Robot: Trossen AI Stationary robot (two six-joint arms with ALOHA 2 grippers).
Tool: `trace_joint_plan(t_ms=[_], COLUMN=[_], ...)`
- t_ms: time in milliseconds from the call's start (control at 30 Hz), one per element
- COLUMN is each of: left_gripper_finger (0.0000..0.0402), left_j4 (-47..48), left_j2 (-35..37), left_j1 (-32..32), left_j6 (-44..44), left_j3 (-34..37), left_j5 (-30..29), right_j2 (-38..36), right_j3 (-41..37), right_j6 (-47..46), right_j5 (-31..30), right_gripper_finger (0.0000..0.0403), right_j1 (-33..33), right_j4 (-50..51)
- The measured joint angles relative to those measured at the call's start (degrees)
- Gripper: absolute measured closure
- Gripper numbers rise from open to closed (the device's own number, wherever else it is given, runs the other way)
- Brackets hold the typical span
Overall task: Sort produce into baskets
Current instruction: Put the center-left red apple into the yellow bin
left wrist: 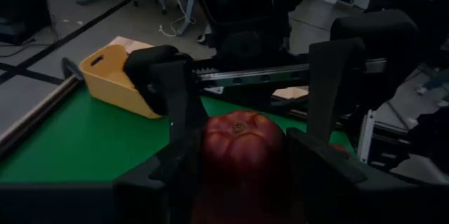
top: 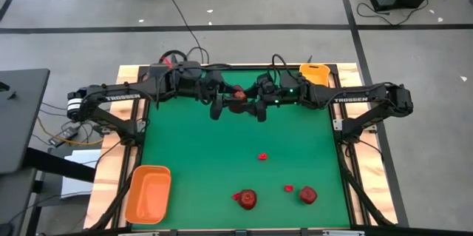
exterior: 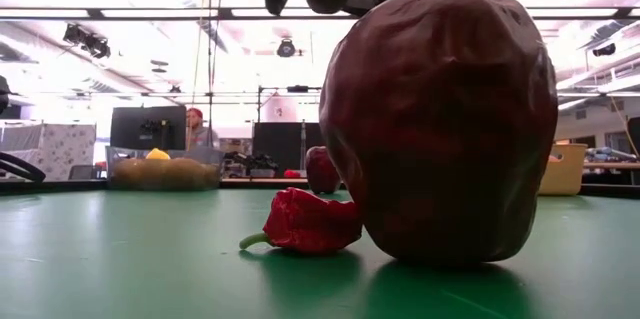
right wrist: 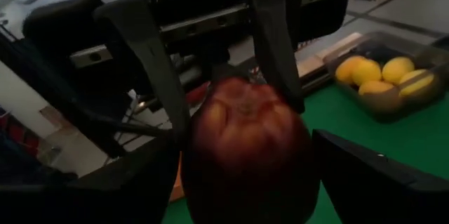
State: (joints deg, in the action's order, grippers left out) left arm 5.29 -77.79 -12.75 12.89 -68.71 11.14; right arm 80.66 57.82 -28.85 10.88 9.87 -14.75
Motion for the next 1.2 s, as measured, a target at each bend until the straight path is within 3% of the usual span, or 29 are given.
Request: trace_joint_plan(t_ms=[233, 467, 767, 933, 1200], left_gripper_finger=[0.0198, 0.0198, 0.0198, 0.0197, 0.0197], left_j4=[-1.9, -2.0, 7.5, 6.3, 9.8], left_j2=[-1.5, -0.7, 1.4, 2.2, 1.7], left_j1=[-0.3, -3.0, -7.6, -8.8, -9.5], left_j6=[1.1, 2.8, 2.2, 2.3, 0.9], left_j3=[0.2, 0.2, 0.2, -0.2, 0.1], left_j5=[-0.4, 0.4, 0.7, 1.2, 1.5], right_j2=[-0.2, -0.2, -0.5, -0.6, -5.4], right_j3=[0.1, 0.5, 0.2, -0.1, 0.0], right_j6=[-2.0, -2.1, -1.0, 0.5, 5.8], right_j5=[3.5, 4.0, 3.4, -3.0, -18.2], right_gripper_finger=[0.016, 0.016, 0.0157, 0.0157, 0.0157], right_j1=[1.4, 3.6, 11.9, 16.9, 25.7], right_j4=[3.5, 5.3, 20.5, 29.1, 44.3])
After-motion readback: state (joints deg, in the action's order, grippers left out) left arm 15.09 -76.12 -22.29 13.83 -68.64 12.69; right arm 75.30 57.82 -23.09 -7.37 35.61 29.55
